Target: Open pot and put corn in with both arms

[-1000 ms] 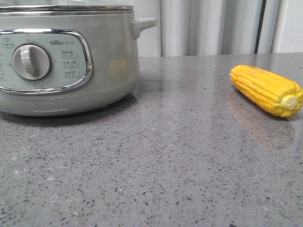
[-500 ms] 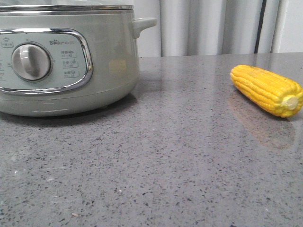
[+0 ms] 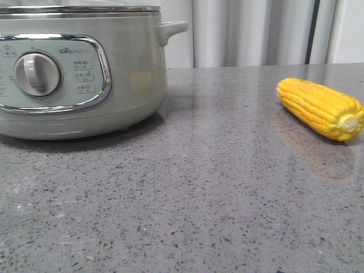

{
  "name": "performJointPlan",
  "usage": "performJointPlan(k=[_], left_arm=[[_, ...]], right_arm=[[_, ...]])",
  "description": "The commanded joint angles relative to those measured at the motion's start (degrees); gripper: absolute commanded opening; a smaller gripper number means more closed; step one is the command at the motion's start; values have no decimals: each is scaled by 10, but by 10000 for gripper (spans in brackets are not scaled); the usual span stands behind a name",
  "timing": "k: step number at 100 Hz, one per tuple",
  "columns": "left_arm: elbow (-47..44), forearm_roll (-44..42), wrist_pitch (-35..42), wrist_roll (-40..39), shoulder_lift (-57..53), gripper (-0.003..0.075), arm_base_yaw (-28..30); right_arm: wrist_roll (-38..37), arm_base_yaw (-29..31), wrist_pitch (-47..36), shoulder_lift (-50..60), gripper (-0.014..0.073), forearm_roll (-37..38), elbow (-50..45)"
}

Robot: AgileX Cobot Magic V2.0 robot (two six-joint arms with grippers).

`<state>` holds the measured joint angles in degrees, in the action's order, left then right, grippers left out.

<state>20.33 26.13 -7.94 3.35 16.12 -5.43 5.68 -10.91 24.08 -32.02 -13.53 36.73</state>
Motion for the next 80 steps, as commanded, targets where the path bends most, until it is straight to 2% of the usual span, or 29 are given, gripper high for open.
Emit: performJointPlan(k=[1,33,58,80], left_arm=[[31,1,47,-3,9,387,0],[55,-1,41,0,10,387,0],[109,-5,-13,123,60,387,0],[170,-5,-9,133,157,388,-17]], right_arm=[[12,1,-61,-20,346,2,38],[29,1,-53,-42,346,2,77],[29,1,-14,-42,346,2,77],[44,1,14,-42,347,2,77]])
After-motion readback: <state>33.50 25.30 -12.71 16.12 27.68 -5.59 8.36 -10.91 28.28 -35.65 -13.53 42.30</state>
